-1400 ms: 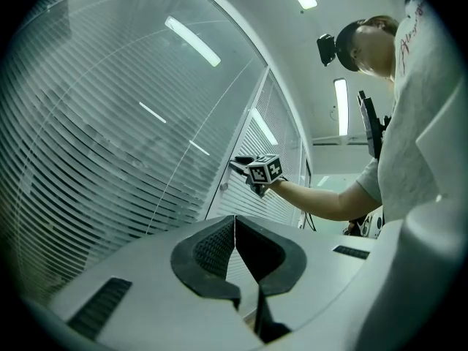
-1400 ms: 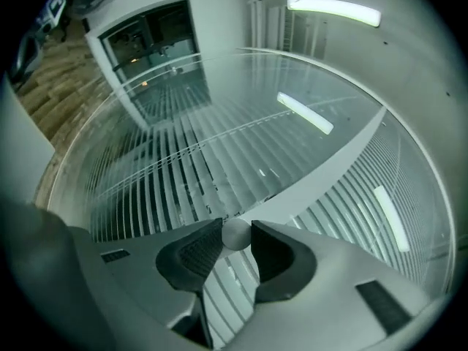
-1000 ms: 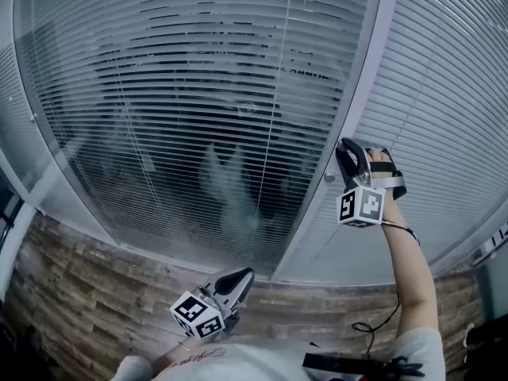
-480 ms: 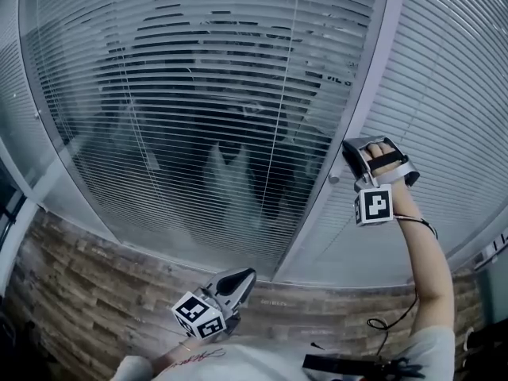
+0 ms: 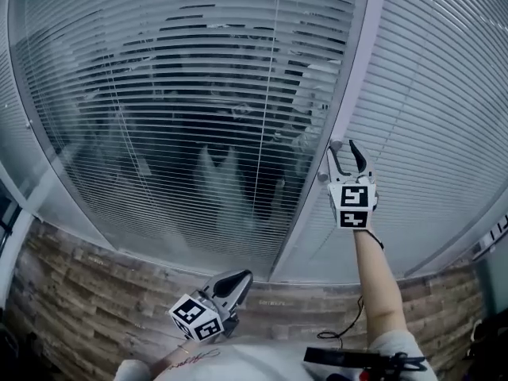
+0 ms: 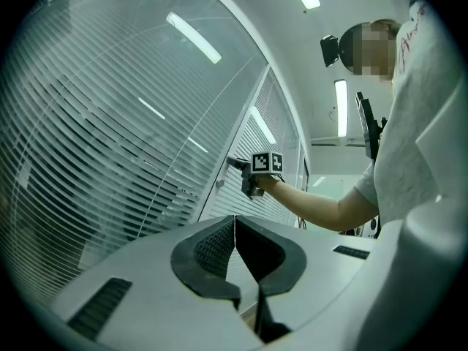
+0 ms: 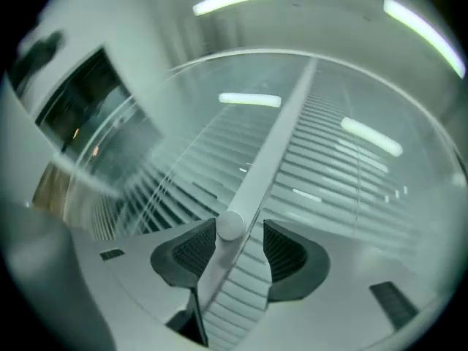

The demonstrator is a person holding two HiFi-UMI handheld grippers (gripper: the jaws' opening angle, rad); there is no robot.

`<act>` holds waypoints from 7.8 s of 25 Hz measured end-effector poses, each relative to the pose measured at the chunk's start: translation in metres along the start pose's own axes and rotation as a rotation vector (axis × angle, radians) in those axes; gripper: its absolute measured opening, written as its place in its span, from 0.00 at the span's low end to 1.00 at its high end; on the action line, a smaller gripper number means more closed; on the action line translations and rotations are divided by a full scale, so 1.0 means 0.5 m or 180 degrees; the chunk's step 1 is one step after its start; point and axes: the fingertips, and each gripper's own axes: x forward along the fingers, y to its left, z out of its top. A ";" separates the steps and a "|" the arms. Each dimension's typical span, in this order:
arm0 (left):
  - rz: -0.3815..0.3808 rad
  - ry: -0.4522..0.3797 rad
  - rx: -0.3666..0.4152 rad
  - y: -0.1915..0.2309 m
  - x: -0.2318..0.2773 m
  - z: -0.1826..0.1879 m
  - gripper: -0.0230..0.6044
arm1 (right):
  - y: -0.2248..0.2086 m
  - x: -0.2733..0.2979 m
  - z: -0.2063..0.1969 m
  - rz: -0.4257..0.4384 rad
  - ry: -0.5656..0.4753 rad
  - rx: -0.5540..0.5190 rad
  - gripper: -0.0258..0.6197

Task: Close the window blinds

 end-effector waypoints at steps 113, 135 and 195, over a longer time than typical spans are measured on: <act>-0.0110 0.0105 -0.0261 0.022 -0.032 -0.044 0.07 | 0.012 0.013 -0.027 -0.0882 -0.0104 0.1249 0.24; -0.0167 0.0075 -0.0256 0.013 -0.037 -0.045 0.07 | 0.042 0.015 0.001 -0.0355 -0.0041 -0.1168 0.24; -0.0120 0.0083 -0.0292 0.021 -0.034 -0.040 0.07 | 0.026 0.006 -0.012 -0.0543 -0.0058 0.0219 0.24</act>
